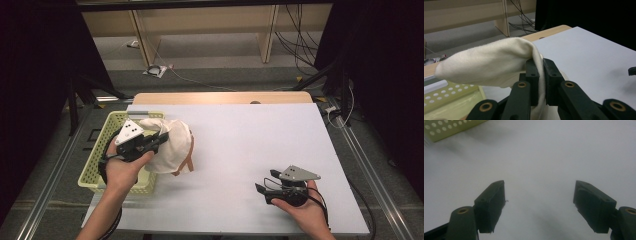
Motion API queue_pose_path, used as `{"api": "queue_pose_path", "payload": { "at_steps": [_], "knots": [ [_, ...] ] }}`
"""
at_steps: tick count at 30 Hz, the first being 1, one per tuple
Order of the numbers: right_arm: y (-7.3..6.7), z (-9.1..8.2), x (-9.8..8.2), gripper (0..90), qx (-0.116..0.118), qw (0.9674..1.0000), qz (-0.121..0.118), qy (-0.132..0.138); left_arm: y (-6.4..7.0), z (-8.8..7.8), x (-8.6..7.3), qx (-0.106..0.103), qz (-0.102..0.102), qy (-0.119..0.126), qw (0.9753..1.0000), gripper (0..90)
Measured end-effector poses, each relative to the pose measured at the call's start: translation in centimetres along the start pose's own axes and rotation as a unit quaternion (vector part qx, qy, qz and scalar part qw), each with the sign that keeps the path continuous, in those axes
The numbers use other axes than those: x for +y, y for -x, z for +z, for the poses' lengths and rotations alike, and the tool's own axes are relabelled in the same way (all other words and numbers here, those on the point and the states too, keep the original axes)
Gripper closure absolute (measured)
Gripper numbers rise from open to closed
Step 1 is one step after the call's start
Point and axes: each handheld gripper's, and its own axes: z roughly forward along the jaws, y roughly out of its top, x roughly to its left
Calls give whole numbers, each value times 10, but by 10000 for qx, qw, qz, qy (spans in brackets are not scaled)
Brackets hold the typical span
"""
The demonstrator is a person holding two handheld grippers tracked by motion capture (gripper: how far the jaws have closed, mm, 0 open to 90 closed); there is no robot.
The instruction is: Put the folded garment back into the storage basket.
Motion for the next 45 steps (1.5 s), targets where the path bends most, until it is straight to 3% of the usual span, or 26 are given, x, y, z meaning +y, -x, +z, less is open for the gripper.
{"api": "queue_pose_path", "payload": {
  "at_steps": [45],
  "knots": [
    [0, 0, 0, 264, 8, 10000, -15, 0, -8, -7, 2, 118, -114, 188, 9997, 832]
  ]
}}
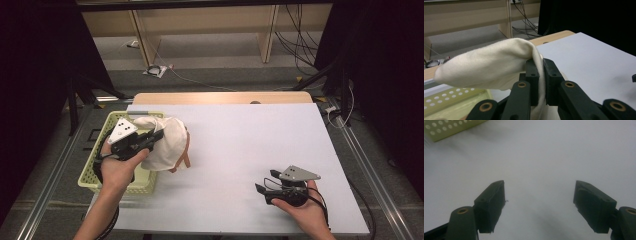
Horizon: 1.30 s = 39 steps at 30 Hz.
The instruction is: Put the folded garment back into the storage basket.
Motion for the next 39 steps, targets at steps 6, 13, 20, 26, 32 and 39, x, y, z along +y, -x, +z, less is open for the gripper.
{"api": "queue_pose_path", "payload": {
  "at_steps": [6, 13, 20, 26, 32, 39],
  "knots": [
    [0, 1, 0, 264, 12, 10000, 22, 18, -2, -1, 0, 20, -15, 15, 10000, 832],
    [0, 1, 0, 264, 18, 10000, 41, 21, -4, -2, 0, 39, -32, 16, 10000, 832],
    [-1, 1, 0, 264, 18, 10000, 50, 37, -7, -3, 1, 67, -65, 33, 10000, 832],
    [0, 1, 0, 264, 16, 10000, 46, 19, -9, -4, 1, 87, -78, 39, 9999, 832],
    [0, 1, 0, 264, 18, 10000, 47, 32, -11, -5, 1, 97, -82, 43, 9999, 832],
    [0, 1, 0, 264, 16, 10000, 9, 28, -12, -7, 2, 120, -106, 57, 9999, 832]
  ]
}}
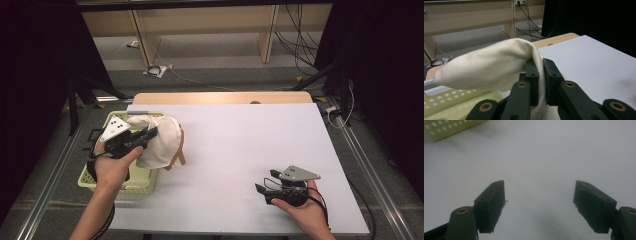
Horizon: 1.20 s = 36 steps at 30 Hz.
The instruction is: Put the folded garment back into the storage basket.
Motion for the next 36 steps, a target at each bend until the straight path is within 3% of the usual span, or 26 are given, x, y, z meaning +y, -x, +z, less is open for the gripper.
{"api": "queue_pose_path", "payload": {
  "at_steps": [36],
  "knots": [
    [0, 0, 0, 262, 1, 10000, 7, -10, -12, -5, -1, 117, -82, -12, 9999, 831]
  ]
}}
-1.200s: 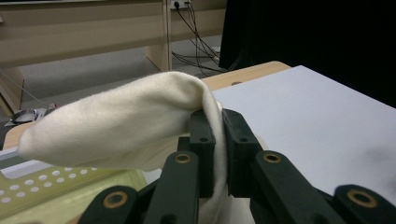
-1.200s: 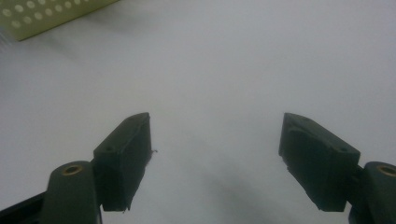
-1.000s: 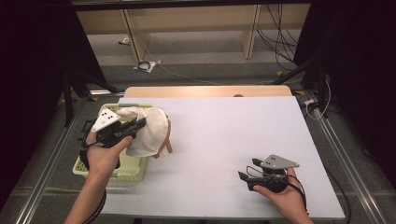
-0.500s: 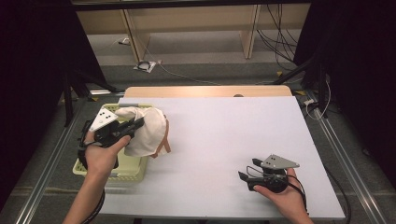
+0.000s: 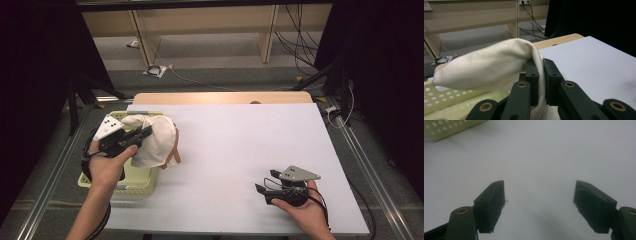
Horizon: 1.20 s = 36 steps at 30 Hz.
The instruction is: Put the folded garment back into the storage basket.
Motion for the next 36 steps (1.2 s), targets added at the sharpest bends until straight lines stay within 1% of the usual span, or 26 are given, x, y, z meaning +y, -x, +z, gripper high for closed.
{"api": "queue_pose_path", "payload": {
  "at_steps": [16, 27, 36],
  "knots": [
    [0, 0, 0, 260, 8, 10000, 8, 11, -8, -2, -1, 34, -63, -48, 10000, 831],
    [0, 0, 0, 260, 6, 10000, 12, 8, -15, -3, -3, 67, -168, -95, 9998, 831],
    [0, 0, 0, 260, 10, 10000, 8, 5, -19, -6, -3, 98, -185, -112, 9997, 831]
  ]
}}
